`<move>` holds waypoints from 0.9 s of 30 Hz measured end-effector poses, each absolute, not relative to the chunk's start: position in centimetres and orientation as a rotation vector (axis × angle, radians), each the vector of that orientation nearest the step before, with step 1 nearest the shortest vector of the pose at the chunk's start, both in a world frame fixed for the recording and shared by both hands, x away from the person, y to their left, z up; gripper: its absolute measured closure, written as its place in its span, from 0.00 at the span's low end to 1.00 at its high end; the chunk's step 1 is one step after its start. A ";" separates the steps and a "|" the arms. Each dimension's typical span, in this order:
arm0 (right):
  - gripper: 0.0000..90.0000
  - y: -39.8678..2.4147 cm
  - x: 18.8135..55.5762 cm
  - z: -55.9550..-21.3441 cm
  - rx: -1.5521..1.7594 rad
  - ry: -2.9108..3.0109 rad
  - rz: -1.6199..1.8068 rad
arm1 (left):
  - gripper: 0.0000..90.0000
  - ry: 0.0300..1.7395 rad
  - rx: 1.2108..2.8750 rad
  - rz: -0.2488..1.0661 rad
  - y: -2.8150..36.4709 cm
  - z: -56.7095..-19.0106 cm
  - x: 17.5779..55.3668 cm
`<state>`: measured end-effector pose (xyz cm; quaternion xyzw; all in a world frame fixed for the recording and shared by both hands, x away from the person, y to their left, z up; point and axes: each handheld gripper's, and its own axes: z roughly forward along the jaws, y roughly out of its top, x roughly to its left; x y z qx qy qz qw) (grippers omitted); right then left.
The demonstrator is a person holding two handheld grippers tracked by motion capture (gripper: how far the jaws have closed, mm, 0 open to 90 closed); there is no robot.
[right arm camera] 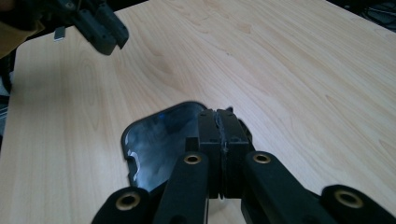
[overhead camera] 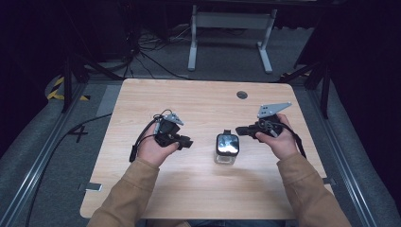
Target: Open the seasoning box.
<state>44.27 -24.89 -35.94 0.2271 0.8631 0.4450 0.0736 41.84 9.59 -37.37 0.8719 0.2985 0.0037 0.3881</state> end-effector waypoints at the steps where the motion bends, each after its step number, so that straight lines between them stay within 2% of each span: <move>1: 1.00 -24.5 44.7 -36.1 0.687 2.594 1.332 | 0.84 0.758 2.216 0.007 9.7 -37.4 41.8; 11: 1.00 -23.4 47.0 -37.9 0.741 2.626 1.305 | 0.82 0.772 2.218 0.002 10.5 -37.5 42.1; 27: 1.00 -23.4 47.6 -38.4 0.778 2.639 1.317 | 0.83 0.742 2.225 -0.004 9.7 -37.5 41.9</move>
